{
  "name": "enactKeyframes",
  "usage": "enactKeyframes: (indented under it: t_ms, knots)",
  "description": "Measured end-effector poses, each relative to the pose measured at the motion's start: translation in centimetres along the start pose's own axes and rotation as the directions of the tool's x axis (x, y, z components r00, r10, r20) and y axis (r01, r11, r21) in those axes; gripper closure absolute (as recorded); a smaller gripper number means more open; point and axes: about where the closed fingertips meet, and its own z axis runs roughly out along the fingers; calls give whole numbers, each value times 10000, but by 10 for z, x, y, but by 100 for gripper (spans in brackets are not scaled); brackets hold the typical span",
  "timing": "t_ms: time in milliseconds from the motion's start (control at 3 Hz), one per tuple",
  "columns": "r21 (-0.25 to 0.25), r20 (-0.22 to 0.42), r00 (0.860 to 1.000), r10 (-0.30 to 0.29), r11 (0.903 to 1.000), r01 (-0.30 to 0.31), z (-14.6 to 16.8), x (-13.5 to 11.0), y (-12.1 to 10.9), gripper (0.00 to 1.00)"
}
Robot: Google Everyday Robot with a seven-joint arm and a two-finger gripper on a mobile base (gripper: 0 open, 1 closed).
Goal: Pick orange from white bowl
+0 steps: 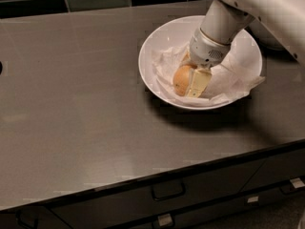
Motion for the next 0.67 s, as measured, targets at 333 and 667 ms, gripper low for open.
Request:
enactKeyframes:
  t_ms: [333, 667]
  knots:
    - [5, 0, 10000, -2, 10000, 2, 0, 0, 0, 98]
    - [641, -23, 9998, -194, 9978, 195, -19, -10, -1, 100]
